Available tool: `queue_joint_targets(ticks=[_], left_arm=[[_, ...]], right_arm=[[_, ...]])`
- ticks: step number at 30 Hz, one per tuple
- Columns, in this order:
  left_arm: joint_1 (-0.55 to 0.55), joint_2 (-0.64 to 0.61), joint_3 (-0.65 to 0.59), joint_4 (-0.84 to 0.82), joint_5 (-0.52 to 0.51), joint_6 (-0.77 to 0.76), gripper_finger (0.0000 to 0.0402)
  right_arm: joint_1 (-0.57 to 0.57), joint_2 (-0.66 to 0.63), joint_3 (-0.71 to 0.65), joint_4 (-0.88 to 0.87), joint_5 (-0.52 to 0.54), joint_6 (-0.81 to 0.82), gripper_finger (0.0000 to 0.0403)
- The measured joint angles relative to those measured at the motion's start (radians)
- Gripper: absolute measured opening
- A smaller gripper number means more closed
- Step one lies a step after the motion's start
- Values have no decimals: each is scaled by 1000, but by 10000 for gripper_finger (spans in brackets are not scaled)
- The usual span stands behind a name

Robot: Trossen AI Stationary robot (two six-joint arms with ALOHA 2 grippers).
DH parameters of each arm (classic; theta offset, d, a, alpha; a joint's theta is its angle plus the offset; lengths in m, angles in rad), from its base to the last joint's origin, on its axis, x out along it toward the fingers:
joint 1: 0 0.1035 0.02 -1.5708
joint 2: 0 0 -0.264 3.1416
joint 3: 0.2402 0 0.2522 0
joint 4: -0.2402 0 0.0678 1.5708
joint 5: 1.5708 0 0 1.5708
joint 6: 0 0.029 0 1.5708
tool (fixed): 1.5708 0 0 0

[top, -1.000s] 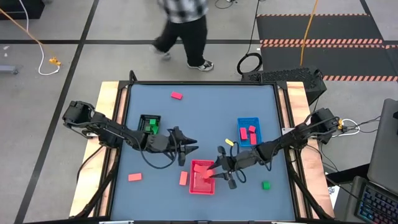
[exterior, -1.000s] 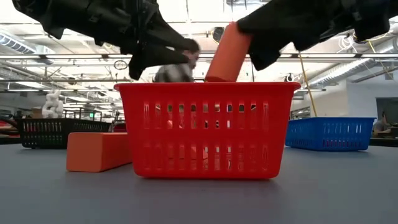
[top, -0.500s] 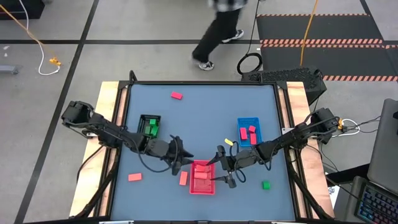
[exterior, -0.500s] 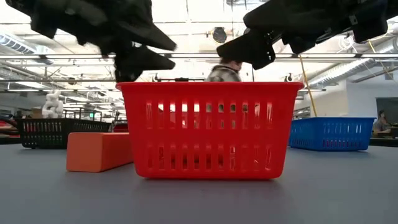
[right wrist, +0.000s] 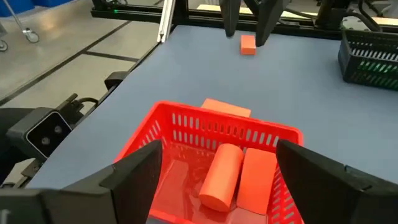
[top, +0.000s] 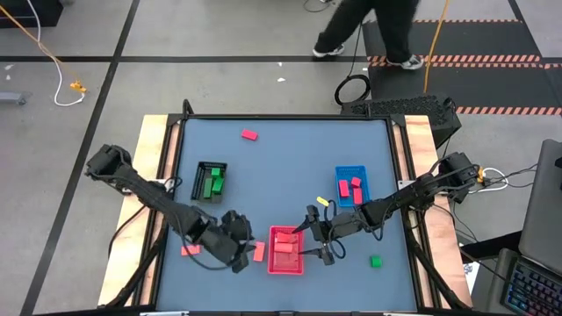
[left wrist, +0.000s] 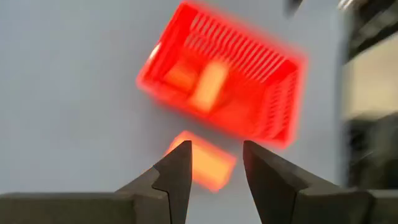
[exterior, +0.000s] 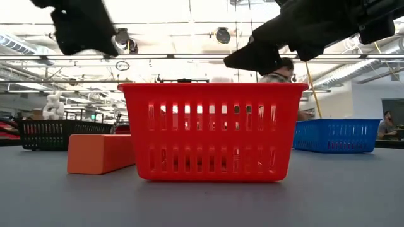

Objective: Sort & place blocks by color
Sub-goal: Put the orange block into the orange bin

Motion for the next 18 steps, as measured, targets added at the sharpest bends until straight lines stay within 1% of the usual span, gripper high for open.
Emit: queue_joint_targets(ticks=[2, 3, 6, 9, 15, 18], left_arm=[[-22, 38, 74, -141, -28, 63, 145], [-30, 60, 110, -175, -42, 105, 145], [-55, 122, 191, -246, -71, 256, 145], [-61, 215, 260, -279, -65, 361, 145], [-64, 388, 384, -458, -4, 462, 147], [-64, 430, 415, -458, -2, 464, 164]], right_arm=[[0, 0, 0, 1, 0, 0, 306], [0, 0, 0, -4, 0, 0, 306], [1, 0, 0, -5, -1, 4, 306], [0, 0, 0, -8, -2, 22, 306], [0, 0, 0, -14, -1, 23, 306], [0, 0, 0, -20, -1, 22, 306]])
